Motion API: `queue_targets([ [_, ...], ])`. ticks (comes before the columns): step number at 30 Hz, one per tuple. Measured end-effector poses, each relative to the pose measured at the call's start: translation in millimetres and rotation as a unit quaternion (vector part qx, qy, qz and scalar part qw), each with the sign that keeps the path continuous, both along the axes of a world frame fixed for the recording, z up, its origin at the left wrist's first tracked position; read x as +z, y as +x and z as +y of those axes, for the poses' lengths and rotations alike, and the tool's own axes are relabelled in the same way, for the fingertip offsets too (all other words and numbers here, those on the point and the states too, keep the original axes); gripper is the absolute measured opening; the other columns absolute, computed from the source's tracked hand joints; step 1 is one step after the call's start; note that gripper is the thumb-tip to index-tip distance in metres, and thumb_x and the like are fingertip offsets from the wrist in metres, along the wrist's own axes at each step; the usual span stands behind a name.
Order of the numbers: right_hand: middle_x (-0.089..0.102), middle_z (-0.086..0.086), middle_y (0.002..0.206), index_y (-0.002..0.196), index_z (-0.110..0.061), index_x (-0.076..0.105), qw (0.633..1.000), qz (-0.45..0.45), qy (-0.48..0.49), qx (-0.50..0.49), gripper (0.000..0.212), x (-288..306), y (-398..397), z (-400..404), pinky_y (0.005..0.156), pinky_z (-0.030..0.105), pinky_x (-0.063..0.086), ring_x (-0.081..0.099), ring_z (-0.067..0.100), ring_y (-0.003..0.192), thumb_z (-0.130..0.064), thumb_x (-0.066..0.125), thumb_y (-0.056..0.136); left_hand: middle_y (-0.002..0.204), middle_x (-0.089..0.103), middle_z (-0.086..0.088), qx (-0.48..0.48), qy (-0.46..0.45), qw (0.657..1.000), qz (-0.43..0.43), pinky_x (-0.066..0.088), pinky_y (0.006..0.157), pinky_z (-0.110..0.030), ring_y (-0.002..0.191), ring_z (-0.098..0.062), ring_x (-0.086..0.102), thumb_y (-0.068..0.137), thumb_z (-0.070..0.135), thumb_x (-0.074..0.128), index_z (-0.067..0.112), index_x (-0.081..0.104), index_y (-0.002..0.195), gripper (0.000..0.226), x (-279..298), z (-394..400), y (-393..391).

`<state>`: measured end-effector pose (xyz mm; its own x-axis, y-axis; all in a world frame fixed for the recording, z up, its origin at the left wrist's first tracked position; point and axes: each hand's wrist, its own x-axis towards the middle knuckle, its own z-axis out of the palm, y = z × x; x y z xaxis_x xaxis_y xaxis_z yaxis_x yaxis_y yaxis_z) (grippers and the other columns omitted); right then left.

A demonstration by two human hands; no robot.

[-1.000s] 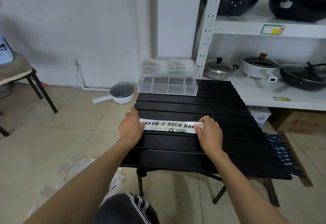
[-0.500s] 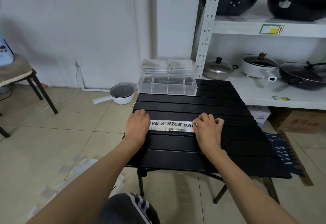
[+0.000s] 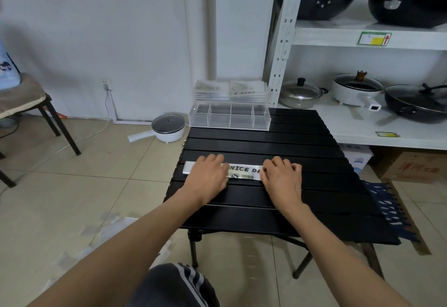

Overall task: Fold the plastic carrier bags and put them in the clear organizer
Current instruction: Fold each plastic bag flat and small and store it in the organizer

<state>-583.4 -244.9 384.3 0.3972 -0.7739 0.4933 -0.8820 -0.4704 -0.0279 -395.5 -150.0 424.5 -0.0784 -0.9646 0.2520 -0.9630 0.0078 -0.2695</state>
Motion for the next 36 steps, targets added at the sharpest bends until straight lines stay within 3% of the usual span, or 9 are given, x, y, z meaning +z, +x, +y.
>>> queue_targets([
  [8, 0.06, -0.001, 0.088, 0.09, -0.022, 0.064, 1.0, 0.001, -0.008, 0.007, 0.015, 0.2, -2.0, 2.3, 0.077, 0.039, 0.037, 0.054, 0.02, 0.079, -0.033, 0.054, 0.092, 0.107, 0.061, -0.008, 0.001, 0.113, 0.985, -0.131, 0.037, 0.074, -0.034, 0.098, -0.026, 0.056, 0.09, 0.014, 0.058, 0.011, 0.057, 0.111, 0.021, 16.4, -21.7, -43.1],
  [11, 0.061, -0.001, 0.093, 0.094, -0.022, 0.064, 1.0, 0.007, 0.012, 0.004, 0.032, 1.9, -2.9, 2.9, 0.081, 0.041, 0.036, 0.055, 0.02, 0.084, -0.044, 0.042, 0.095, 0.105, 0.062, -0.007, 0.003, 0.117, 0.987, -0.113, 0.035, 0.061, -0.032, 0.09, -0.025, 0.062, 0.089, 0.004, 0.055, 0.011, 0.059, 0.107, 0.019, 17.7, -25.1, -50.1],
  [15, 0.06, -0.004, 0.095, 0.096, -0.027, 0.065, 1.0, 0.001, 0.022, 0.006, 0.055, 4.7, -7.1, 6.4, 0.094, 0.045, 0.033, 0.055, 0.019, 0.088, -0.073, 0.037, 0.085, 0.107, 0.061, -0.011, 0.014, 0.103, 0.993, -0.047, 0.04, 0.064, -0.035, 0.093, -0.029, 0.064, 0.091, 0.002, 0.05, 0.008, 0.059, 0.108, 0.02, 26.1, -22.5, -45.2],
  [17, 0.059, -0.007, 0.1, 0.102, -0.029, 0.063, 0.998, -0.038, 0.009, 0.043, 0.042, 6.8, -12.0, 9.0, 0.105, 0.046, 0.027, 0.056, 0.017, 0.094, -0.065, 0.053, 0.083, 0.106, 0.061, -0.012, 0.019, 0.077, 0.997, -0.02, 0.044, 0.069, -0.037, 0.093, -0.032, 0.064, 0.091, 0.002, 0.048, 0.007, 0.058, 0.107, 0.019, 30.8, -20.1, -39.0],
  [19, 0.057, -0.01, 0.101, 0.104, -0.029, 0.06, 0.994, -0.078, -0.022, 0.072, 0.022, 10.9, -15.9, 12.4, 0.109, 0.043, 0.024, 0.056, 0.015, 0.096, -0.036, 0.067, 0.084, 0.102, 0.059, -0.012, 0.02, 0.041, 0.999, 0.022, 0.041, 0.065, -0.038, 0.088, -0.033, 0.063, 0.09, 0.0, 0.047, 0.007, 0.056, 0.105, 0.019, 33.8, -19.3, -31.2],
  [22, 0.059, -0.012, 0.092, 0.098, -0.027, 0.061, 0.982, -0.154, -0.065, 0.09, 0.031, 18.4, -21.6, 19.6, 0.098, 0.038, 0.032, 0.057, 0.014, 0.087, -0.007, 0.072, 0.077, 0.105, 0.057, -0.012, -0.034, -0.05, 0.986, 0.157, 0.044, 0.064, -0.04, 0.083, -0.034, 0.062, 0.09, 0.0, 0.048, 0.005, 0.059, 0.105, 0.02, 30.8, -24.1, -17.6],
  [25, 0.063, -0.009, 0.093, 0.097, -0.021, 0.066, 0.964, -0.195, -0.124, 0.131, 0.032, 23.6, -26.5, 26.7, 0.088, 0.034, 0.034, 0.058, 0.014, 0.087, -0.005, 0.074, 0.071, 0.129, 0.053, -0.009, -0.119, -0.109, 0.942, 0.293, 0.051, 0.084, -0.039, 0.101, -0.028, 0.06, 0.092, 0.004, 0.05, 0.003, 0.058, 0.118, 0.027, 21.6, -28.9, -3.1],
  [28, 0.064, -0.005, 0.102, 0.095, -0.018, 0.069, 0.949, -0.198, -0.152, 0.194, 0.018, 25.2, -27.2, 34.0, 0.086, 0.034, 0.035, 0.059, 0.014, 0.094, -0.016, 0.069, 0.077, 0.143, 0.04, -0.004, -0.158, -0.082, 0.913, 0.367, 0.044, 0.1, -0.035, 0.117, -0.023, 0.052, 0.09, 0.005, 0.049, 0.007, 0.048, 0.128, 0.038, 9.6, -26.8, 4.6],
  [36, 0.063, 0.0, 0.121, 0.093, -0.015, 0.06, 0.936, -0.115, 0.008, 0.332, 0.031, 8.2, -18.9, 42.2, 0.088, 0.027, 0.048, 0.058, 0.016, 0.114, -0.004, 0.076, 0.069, 0.155, 0.028, 0.001, -0.082, 0.031, 0.964, 0.251, 0.031, 0.111, -0.036, 0.134, -0.021, 0.038, 0.095, 0.031, 0.05, 0.021, 0.05, 0.136, 0.043, -27.3, -9.7, 14.5],
])
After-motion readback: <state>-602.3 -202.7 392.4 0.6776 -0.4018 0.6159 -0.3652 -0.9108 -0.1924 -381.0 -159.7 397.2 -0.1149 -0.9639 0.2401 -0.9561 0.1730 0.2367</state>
